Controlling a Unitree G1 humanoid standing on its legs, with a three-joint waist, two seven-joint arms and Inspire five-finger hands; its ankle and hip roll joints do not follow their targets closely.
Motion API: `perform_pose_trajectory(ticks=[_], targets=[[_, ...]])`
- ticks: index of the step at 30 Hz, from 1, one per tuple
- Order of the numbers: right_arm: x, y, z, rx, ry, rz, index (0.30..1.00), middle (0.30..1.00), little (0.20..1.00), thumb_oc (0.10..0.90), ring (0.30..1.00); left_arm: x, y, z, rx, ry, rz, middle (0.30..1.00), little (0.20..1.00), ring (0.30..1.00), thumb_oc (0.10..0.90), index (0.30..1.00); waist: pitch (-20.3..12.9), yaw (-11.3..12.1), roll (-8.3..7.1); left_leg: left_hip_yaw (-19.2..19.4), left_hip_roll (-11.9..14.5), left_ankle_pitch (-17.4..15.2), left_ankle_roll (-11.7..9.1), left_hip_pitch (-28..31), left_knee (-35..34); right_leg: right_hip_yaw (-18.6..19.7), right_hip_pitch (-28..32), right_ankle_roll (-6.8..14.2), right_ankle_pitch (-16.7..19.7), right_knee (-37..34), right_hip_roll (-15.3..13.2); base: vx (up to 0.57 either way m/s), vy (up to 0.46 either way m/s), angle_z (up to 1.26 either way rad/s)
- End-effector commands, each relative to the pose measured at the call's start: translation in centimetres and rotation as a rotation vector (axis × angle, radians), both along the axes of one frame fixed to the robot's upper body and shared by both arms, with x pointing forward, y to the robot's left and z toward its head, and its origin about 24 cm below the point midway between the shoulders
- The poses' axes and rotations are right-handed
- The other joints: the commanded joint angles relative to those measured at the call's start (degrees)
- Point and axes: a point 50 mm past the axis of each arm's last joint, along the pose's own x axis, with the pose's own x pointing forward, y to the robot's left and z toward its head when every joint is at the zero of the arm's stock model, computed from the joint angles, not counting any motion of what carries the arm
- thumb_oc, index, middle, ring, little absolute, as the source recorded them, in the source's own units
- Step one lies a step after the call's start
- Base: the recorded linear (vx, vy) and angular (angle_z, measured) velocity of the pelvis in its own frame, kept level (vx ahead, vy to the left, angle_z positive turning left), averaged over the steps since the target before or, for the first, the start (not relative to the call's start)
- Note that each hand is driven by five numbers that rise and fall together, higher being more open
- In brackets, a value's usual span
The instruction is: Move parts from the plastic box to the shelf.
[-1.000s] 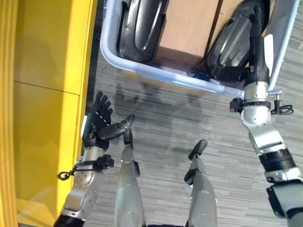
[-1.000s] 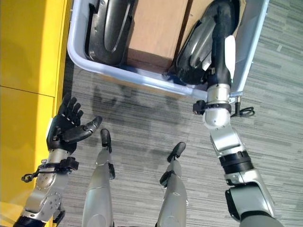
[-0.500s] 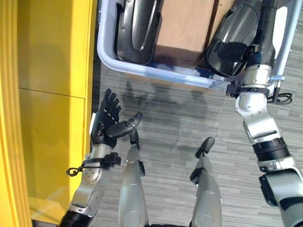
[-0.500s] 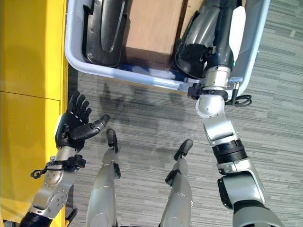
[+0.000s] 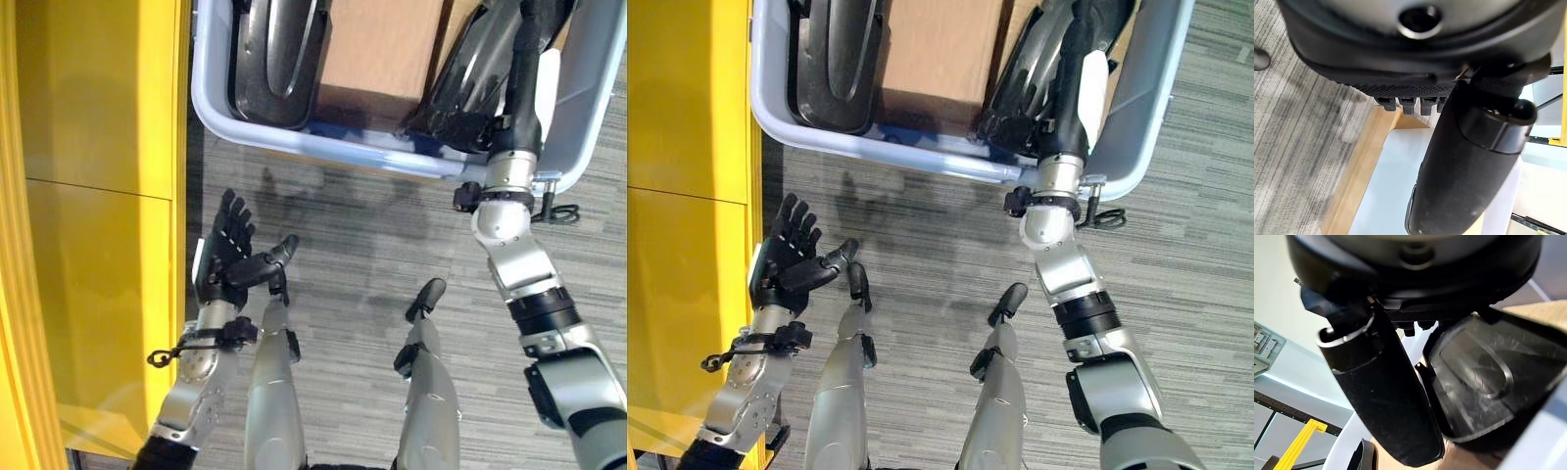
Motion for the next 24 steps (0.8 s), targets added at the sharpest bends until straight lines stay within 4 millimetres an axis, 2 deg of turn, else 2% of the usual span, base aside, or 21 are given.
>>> perform_pose_trajectory(ticks=[1,4,16,24], targets=[[-1.3,1.0,5.4,-0.086,-0.239,0.034,1.000,1.000,1.000,0.900,1.000,-1.0,-0.1,3.2,0.024,-0.188,-0.003,1.000,1.000,1.000,0.900,1.000,-1.17,0.00,0.53,1.76,0.52,-4.93,-0.82,4.24,0.55,0.57,2.74,4.10,-7.51,8.76,-2.27,0.00,0.000,0.00],[-0.6,0.3,4.3,-0.077,-0.178,0.009,1.000,1.000,1.000,0.900,1.000,-1.1,-0.1,3.1,0.019,-0.187,-0.001,1.000,1.000,1.000,0.900,1.000,-1.17,-0.02,0.56,1.78,0.35,-4.88,-0.81,3.76,0.58,0.50,2.31,4.09,-7.50,8.76,-2.30,0.00,0.000,0.00],[0.7,-1.6,3.0,-0.062,-0.086,-0.074,1.000,1.000,1.000,0.900,1.000,-1.0,-0.4,3.1,0.013,-0.190,-0.007,1.000,1.000,1.000,0.900,1.000,-1.17,-0.43,0.66,1.91,0.53,-4.78,-0.87,2.57,0.64,0.91,0.65,3.90,-7.27,8.78,-2.27,0.00,0.001,0.00],[1.8,-3.9,2.3,-0.200,0.004,-0.232,1.000,1.000,1.000,0.900,1.000,-1.0,-0.3,3.1,0.016,-0.199,-0.006,1.000,1.000,1.000,0.900,1.000,-1.17,-0.21,0.96,2.02,0.63,-4.61,-0.93,1.93,0.42,0.97,-0.42,3.94,-7.15,8.90,-2.13,0.00,0.000,0.00]])
